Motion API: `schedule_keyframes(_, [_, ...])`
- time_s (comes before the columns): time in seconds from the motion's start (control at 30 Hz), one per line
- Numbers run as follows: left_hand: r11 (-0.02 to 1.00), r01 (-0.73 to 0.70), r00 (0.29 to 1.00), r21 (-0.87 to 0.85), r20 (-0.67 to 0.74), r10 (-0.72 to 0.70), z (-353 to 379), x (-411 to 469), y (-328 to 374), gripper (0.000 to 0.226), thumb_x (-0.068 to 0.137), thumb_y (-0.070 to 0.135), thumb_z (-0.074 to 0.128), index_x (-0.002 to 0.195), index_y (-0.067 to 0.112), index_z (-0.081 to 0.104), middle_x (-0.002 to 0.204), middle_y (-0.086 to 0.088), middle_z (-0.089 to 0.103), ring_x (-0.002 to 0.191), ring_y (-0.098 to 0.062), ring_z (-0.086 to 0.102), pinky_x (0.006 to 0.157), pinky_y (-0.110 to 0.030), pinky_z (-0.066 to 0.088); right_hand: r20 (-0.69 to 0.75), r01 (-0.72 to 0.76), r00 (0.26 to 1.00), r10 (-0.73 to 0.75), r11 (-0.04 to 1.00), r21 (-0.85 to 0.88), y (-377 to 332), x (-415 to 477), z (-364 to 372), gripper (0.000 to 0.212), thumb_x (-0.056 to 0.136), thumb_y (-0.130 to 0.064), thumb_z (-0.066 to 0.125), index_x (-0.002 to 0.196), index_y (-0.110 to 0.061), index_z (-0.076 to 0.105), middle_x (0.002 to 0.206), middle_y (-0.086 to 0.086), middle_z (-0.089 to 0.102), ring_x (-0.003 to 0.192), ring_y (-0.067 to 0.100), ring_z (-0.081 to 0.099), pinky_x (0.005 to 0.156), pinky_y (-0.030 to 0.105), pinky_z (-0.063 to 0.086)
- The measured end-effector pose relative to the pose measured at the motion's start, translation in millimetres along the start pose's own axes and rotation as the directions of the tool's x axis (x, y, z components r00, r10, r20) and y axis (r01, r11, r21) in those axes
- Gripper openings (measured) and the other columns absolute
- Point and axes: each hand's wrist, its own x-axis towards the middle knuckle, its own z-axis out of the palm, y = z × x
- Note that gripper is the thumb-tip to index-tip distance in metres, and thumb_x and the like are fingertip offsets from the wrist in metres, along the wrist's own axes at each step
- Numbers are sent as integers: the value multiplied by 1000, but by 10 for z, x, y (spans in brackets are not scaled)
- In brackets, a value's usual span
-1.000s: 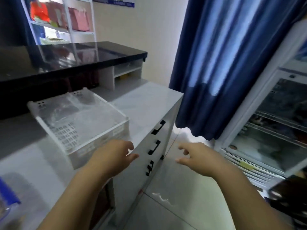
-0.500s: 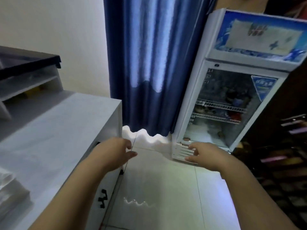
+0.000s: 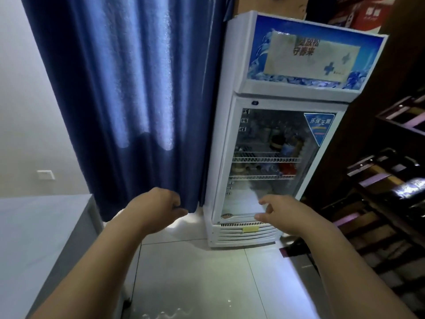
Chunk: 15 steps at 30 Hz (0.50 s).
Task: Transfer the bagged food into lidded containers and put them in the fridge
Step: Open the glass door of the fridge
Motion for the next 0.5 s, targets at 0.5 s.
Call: schedule_keyframes(0.5, [999,29,999,-27,-37,-30,-60,2701,280,33,87,49,54,70,21,49,67,5,48,66,-18,49,61,-27,41,-225,110,960,-165,965,-239,268,2837,-951,44,92,-44,54,125,-15,52,123,7,55,106,25,54,84,36,48])
